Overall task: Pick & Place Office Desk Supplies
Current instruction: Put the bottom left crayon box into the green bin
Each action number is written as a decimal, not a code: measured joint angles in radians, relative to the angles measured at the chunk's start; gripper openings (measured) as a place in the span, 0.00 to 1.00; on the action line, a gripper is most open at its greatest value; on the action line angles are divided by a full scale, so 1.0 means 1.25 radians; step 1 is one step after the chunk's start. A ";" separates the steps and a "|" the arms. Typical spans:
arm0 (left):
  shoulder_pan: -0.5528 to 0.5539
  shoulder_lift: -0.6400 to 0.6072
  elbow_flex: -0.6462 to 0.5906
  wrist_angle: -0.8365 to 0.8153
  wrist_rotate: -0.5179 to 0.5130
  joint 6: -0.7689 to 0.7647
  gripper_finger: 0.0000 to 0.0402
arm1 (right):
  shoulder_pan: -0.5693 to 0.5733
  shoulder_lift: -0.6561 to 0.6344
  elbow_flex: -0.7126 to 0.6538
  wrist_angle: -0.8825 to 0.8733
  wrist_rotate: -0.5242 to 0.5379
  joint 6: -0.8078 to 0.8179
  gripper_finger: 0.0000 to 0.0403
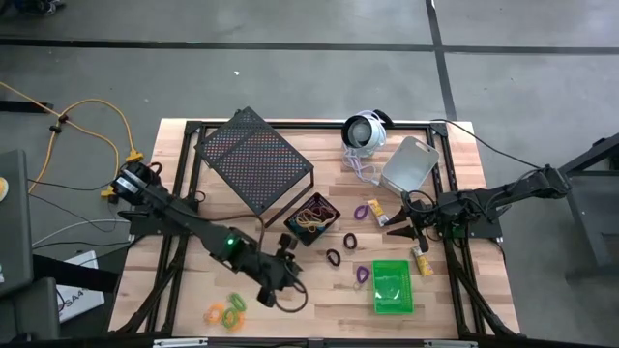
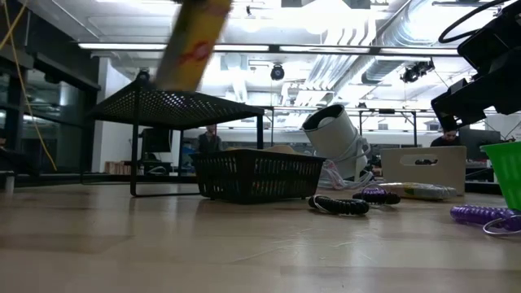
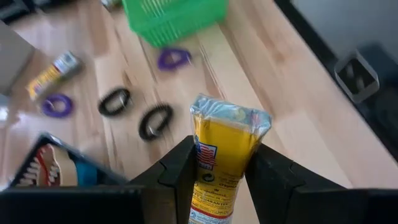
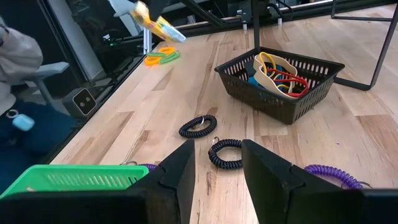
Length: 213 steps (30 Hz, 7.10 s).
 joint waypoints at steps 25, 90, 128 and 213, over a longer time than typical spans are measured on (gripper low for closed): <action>0.160 0.020 0.000 0.218 0.003 0.016 0.30 | 0.000 0.000 0.000 0.000 0.000 0.000 0.30; 0.184 0.183 0.000 0.663 0.123 0.012 0.30 | 0.000 0.000 0.000 0.003 0.000 0.281 0.30; 0.144 0.182 -0.001 0.772 0.370 0.028 0.30 | 0.156 0.702 0.317 0.471 -0.105 0.039 0.30; 0.184 0.182 -0.001 0.846 0.399 0.039 0.30 | 0.168 0.843 0.433 0.568 -0.167 -0.016 0.40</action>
